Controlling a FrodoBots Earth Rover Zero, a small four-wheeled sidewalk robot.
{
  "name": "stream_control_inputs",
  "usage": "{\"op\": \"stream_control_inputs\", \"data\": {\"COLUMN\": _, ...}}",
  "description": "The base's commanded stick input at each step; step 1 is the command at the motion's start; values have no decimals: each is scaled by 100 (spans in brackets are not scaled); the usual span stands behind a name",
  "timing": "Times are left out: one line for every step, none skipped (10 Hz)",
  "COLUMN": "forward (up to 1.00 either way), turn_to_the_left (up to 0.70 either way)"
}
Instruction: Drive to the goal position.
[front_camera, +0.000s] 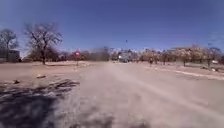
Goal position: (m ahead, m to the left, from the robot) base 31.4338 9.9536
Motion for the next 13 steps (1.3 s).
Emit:
{"op": "stream_control_inputs", "data": {"forward": 100, "turn_to_the_left": 23}}
{"op": "stream_control_inputs", "data": {"forward": 100, "turn_to_the_left": 19}}
{"op": "stream_control_inputs", "data": {"forward": 100, "turn_to_the_left": 7}}
{"op": "stream_control_inputs", "data": {"forward": 100, "turn_to_the_left": 0}}
{"op": "stream_control_inputs", "data": {"forward": 100, "turn_to_the_left": 0}}
{"op": "stream_control_inputs", "data": {"forward": 100, "turn_to_the_left": 0}}
{"op": "stream_control_inputs", "data": {"forward": 100, "turn_to_the_left": 0}}
{"op": "stream_control_inputs", "data": {"forward": 100, "turn_to_the_left": 0}}
{"op": "stream_control_inputs", "data": {"forward": 100, "turn_to_the_left": 0}}
{"op": "stream_control_inputs", "data": {"forward": 100, "turn_to_the_left": 0}}
{"op": "stream_control_inputs", "data": {"forward": 100, "turn_to_the_left": 0}}
{"op": "stream_control_inputs", "data": {"forward": 100, "turn_to_the_left": 0}}
{"op": "stream_control_inputs", "data": {"forward": 100, "turn_to_the_left": 0}}
